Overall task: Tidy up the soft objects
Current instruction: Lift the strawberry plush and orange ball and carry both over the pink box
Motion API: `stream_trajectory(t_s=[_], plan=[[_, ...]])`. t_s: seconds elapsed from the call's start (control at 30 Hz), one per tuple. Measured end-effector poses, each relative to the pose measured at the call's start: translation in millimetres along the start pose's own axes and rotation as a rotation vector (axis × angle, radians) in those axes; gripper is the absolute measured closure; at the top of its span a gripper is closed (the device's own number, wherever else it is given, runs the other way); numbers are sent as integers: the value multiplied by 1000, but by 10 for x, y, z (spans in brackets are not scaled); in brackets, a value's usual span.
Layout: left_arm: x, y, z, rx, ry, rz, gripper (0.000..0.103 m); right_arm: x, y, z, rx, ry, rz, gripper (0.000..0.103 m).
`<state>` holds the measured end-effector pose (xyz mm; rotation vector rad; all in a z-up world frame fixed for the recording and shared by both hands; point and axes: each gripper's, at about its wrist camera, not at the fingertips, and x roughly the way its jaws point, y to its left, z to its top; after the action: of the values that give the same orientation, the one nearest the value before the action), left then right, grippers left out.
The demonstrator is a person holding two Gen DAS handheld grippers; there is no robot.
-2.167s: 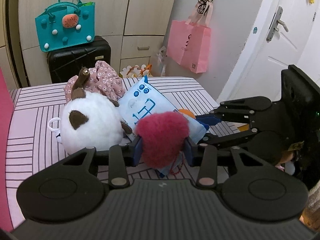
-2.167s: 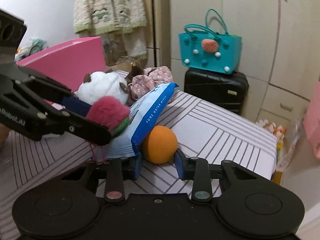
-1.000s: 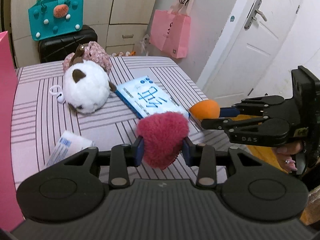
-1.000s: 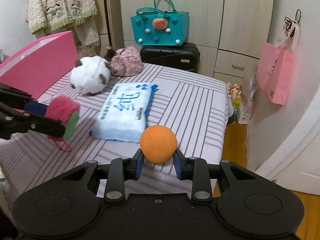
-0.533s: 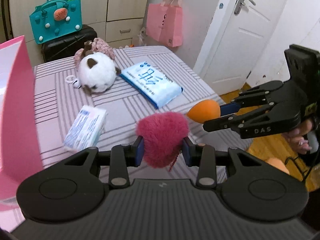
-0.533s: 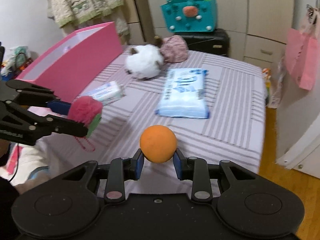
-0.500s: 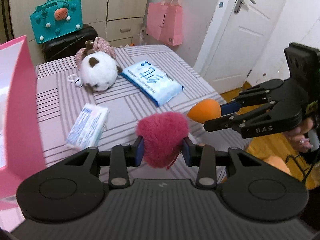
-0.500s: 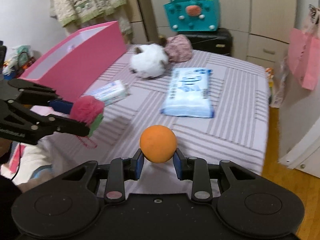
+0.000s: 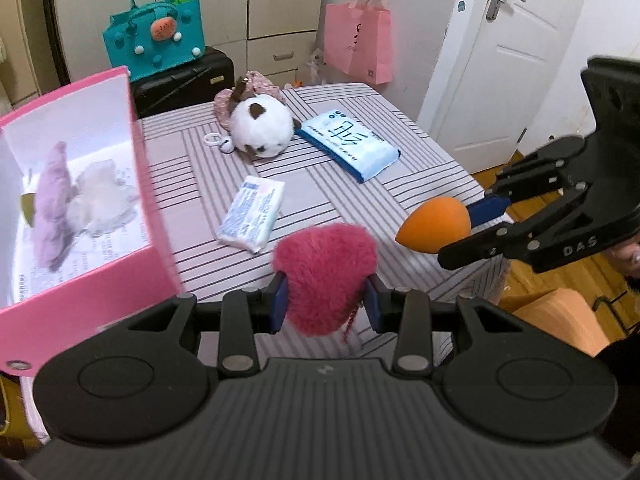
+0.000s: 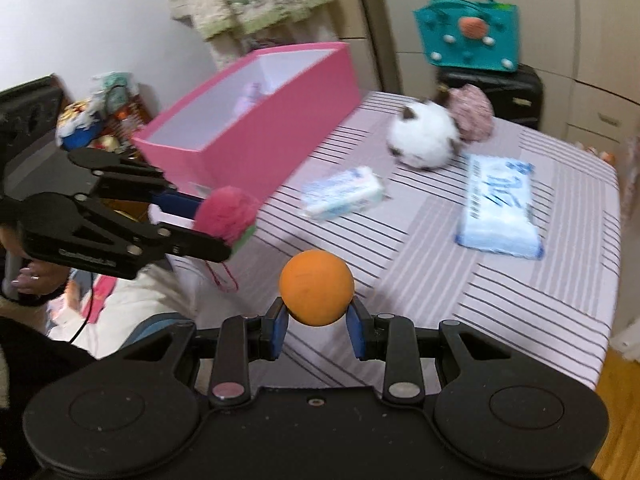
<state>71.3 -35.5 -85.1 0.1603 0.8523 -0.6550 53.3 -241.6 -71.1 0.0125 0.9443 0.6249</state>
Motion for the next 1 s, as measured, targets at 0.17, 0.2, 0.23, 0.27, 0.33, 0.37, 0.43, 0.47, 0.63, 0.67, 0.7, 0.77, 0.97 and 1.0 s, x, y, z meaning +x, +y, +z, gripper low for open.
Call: stream_trajectory(t_s=[0.17,0.2,0.23,0.27,0.33,0.37,0.43,0.47,0.63,0.67,0.7,0.77,0.97,1.0], plan=[[-144,97,-73,-28,-21,-10,66,59,174,135,-30,-16,43,67],[-182,114,-75,-28,-28,-9,66,63,220,169,-39,-19,49,67],[-225,125,-69,-26,-36,-7,66,68,270,208,-55,-21,56,67],[-272,145,-63,-23,-45,-4,66,72,327,249,-82,-24,62,67],[-366,200,-40,-22,-59,2,65,70,434,326,-140,-43,65,67],[-416,242,-25,-29,-66,6,65,73,474,377,-156,-56,65,67],[-517,351,22,-39,-81,31,65,84,538,485,-171,-81,78,67],[-557,391,39,-39,-89,48,65,91,570,538,-181,-91,90,67],[-723,593,114,-30,-131,138,65,169,719,822,-228,-115,105,67],[-743,628,134,-33,-138,140,65,195,746,890,-239,-119,102,67],[-776,679,147,-40,-151,143,65,217,769,942,-248,-124,97,67],[-812,769,180,-53,-170,152,65,278,812,1071,-270,-136,85,67],[-739,1159,366,-91,-154,181,64,549,855,1471,-308,-133,41,66],[-699,1230,427,-99,-139,184,64,604,864,1546,-321,-130,25,66]])
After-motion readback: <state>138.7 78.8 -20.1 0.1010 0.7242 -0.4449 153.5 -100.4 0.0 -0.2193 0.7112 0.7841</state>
